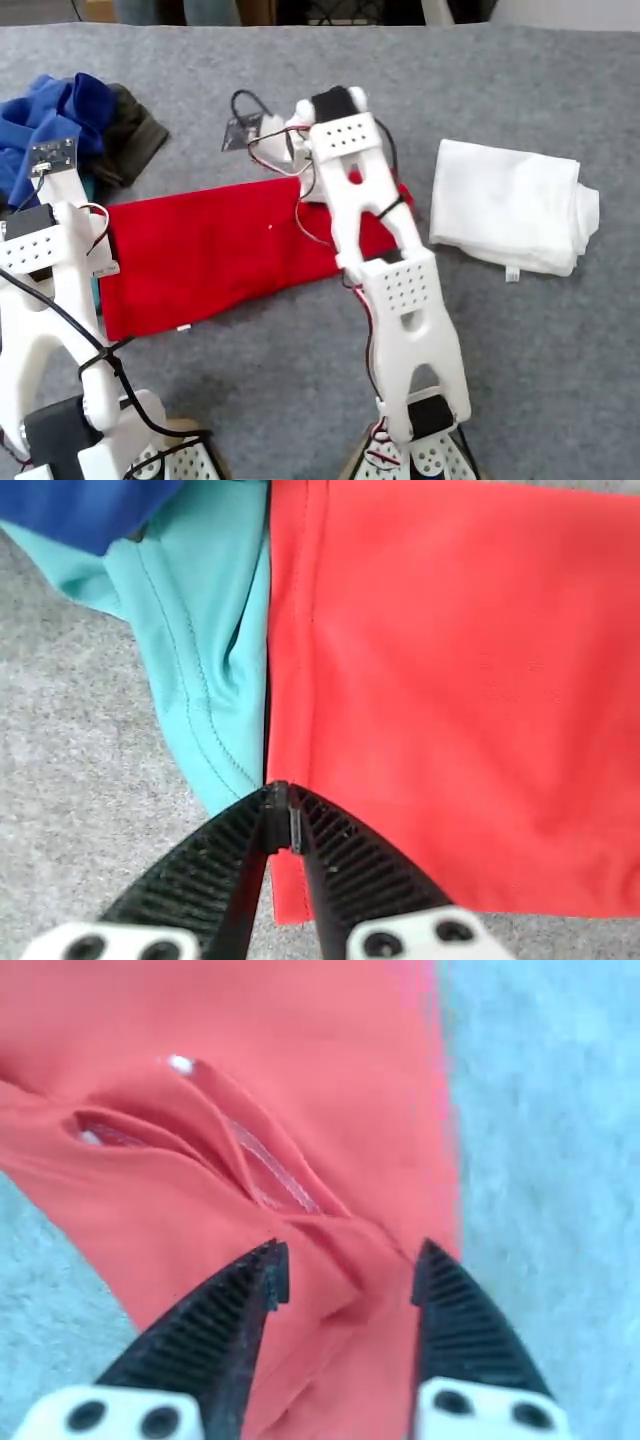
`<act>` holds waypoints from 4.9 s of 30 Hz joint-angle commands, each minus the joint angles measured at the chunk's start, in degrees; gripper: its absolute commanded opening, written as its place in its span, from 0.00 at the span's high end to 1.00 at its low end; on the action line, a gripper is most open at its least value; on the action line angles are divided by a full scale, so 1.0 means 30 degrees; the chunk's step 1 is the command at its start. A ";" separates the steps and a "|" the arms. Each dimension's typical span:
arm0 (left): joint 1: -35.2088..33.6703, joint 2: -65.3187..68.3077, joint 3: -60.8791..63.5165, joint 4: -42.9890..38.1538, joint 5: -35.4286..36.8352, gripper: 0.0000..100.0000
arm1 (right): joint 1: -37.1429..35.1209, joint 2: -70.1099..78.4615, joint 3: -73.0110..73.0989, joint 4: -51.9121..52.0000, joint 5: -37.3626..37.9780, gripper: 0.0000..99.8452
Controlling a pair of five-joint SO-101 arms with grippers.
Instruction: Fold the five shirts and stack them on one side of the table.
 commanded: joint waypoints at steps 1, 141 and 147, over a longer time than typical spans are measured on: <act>0.0044 -0.0645 -0.0132 0.0147 -0.0147 0.97 | 0.0733 -0.2828 0.0249 0.0176 -0.2403 0.99; 0.5875 1.3656 -1.6718 1.0403 0.3429 0.97 | 0.2784 -1.7040 2.2139 -0.4689 -0.5480 0.99; 0.9099 1.3656 -1.9355 1.0403 0.5451 0.97 | 0.3692 -1.7070 1.9473 -0.4484 -0.5509 0.99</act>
